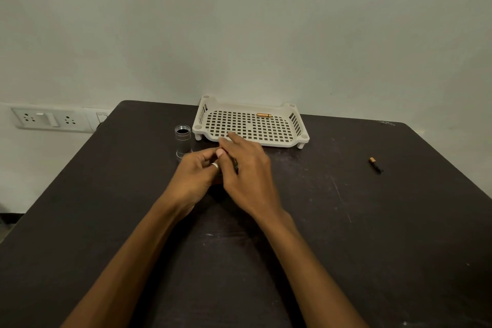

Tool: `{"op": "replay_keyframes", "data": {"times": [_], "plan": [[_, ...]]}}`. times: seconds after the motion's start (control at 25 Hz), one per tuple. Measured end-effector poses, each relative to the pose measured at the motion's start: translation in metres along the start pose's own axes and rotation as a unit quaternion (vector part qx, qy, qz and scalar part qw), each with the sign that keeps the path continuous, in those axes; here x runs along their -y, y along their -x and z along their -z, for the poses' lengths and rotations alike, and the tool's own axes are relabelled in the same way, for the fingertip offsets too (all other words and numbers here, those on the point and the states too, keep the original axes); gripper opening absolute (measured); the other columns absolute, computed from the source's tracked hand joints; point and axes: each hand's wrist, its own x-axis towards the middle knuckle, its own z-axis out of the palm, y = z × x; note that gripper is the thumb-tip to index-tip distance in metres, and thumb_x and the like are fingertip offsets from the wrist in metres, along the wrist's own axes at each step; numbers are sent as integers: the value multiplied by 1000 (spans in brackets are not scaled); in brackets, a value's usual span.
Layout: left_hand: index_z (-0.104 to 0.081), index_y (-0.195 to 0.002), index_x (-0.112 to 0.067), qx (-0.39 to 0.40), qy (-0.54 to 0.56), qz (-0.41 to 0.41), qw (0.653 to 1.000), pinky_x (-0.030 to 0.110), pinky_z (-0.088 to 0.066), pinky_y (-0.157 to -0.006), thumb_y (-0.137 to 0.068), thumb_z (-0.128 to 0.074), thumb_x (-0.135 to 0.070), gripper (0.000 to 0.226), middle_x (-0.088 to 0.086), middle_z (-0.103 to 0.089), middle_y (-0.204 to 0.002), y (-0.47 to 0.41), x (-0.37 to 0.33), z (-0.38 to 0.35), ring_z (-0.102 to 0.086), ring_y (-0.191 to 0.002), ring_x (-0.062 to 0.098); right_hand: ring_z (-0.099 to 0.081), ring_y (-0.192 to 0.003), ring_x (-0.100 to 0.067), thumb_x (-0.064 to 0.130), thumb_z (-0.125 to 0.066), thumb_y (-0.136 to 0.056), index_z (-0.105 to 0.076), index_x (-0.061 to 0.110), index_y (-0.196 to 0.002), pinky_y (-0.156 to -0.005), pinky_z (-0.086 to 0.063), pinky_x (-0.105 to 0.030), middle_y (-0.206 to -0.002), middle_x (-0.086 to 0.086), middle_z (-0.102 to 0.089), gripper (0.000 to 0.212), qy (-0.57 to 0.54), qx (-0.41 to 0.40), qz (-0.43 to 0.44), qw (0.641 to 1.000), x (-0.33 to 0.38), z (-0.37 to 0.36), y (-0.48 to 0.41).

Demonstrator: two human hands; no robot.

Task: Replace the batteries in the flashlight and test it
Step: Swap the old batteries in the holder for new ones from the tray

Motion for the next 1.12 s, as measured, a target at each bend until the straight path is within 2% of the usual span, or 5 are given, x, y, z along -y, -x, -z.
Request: {"op": "replay_keyframes", "data": {"times": [0.2,0.44,0.64,0.88,1.12], "plan": [[-77,-97,-16,-62,53,52,995,20,-59,-74,-85,-73,-10,14,8,-79,-97,-3,-1,-2,-75,-97,21,-66,-110,-24,11,-58,-97,-72,10,-120,-80,-41,-3,-119,-8,-72,26,89,-196,-173,961,-72,74,-15],[-73,-116,-17,-69,-38,46,996,17,-58,-76,-84,-77,-13,33,-2,-80,-98,-7,7,-8,-75,-94,14,-26,-151,-38,16,-48,-105,-43,-5,-145,-122,-27,-49,-157,-24,-37,46,263,-90,-400,873,-160,128,9],[-74,-115,-37,-93,-232,-3,968,21,-51,-84,-78,-83,-36,37,-22,-77,-96,-5,16,-13,-67,-85,-7,-7,-156,-38,25,-39,-107,-18,-5,-157,-126,-13,-49,-167,-23,-12,61,267,-17,-426,864,-180,143,-1],[-69,-121,-38,-92,-280,-19,956,18,-47,-91,-76,-83,-41,47,-36,-70,-99,-1,11,-16,-64,-95,-16,-50,-120,-38,13,-51,-98,-66,-1,-113,-98,-47,-45,-124,-19,-62,25,332,-5,-386,861,-184,144,-4],[-70,-120,-38,-103,-246,-13,964,29,-56,-92,-78,-83,-38,44,-30,-74,-97,-1,9,-16,-69,-91,-7,-62,-98,-37,-7,-50,-87,-62,8,-77,-65,-44,-36,-90,-16,-66,21,272,-66,-353,893,-135,111,2]]}}
